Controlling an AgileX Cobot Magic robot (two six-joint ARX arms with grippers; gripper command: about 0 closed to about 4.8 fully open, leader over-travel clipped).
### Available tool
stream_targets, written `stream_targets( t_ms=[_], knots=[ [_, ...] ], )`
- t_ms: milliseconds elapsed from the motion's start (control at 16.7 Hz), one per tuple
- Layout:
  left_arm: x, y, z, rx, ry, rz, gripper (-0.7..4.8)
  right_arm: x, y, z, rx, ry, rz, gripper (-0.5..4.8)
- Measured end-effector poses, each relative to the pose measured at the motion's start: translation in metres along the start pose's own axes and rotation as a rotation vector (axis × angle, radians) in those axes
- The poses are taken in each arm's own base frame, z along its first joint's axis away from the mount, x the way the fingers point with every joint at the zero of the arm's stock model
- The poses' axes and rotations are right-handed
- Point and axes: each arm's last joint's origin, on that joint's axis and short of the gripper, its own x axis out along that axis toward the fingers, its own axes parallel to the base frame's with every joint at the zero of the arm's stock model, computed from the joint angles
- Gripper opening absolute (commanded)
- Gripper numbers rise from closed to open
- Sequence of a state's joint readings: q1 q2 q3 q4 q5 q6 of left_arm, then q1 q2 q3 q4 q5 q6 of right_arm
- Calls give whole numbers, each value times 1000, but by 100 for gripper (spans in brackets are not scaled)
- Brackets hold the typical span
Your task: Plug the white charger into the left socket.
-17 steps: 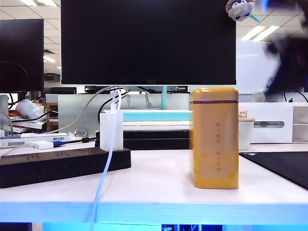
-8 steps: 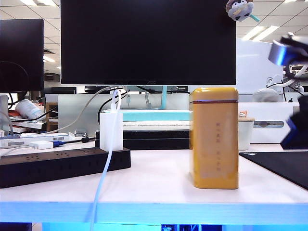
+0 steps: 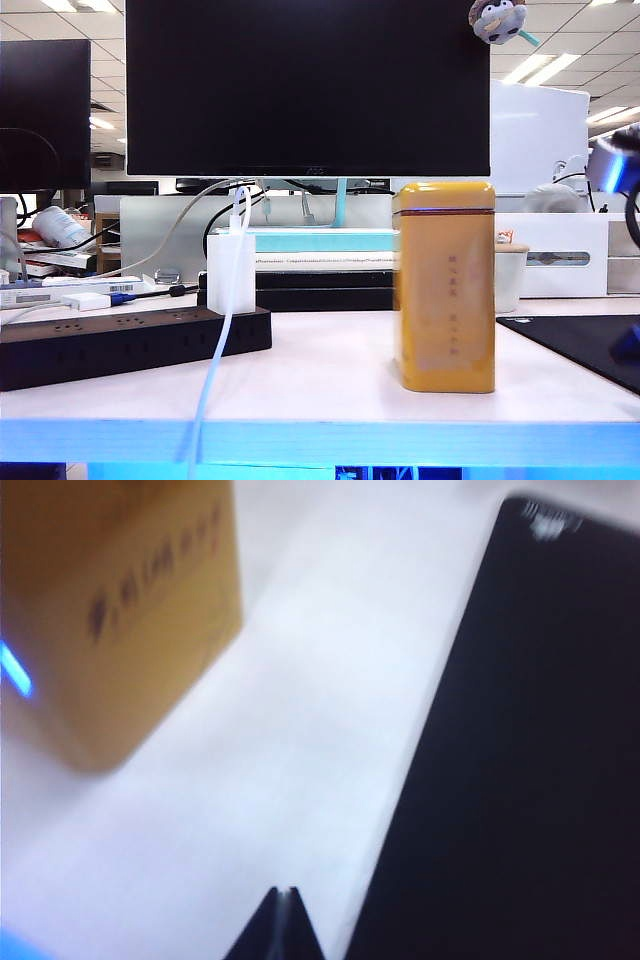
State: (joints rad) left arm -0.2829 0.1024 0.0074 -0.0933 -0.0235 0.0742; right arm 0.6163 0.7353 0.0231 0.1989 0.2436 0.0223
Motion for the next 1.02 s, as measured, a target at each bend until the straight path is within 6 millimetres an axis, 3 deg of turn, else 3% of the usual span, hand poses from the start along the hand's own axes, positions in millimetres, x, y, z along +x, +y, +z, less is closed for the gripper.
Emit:
stream_targets(
  t_ms=[60,841,1021],
  knots=[
    [0,0,0,0,0,-1,-1,0,0,1,1,-5,-13,50],
    [0,0,0,-1,0,-1,-1,0,0,1,4,-6,-14,51],
    [0,0,0,-1,0,-1,-1,-6,-2,4,24,-81,-10,51]
  ],
)
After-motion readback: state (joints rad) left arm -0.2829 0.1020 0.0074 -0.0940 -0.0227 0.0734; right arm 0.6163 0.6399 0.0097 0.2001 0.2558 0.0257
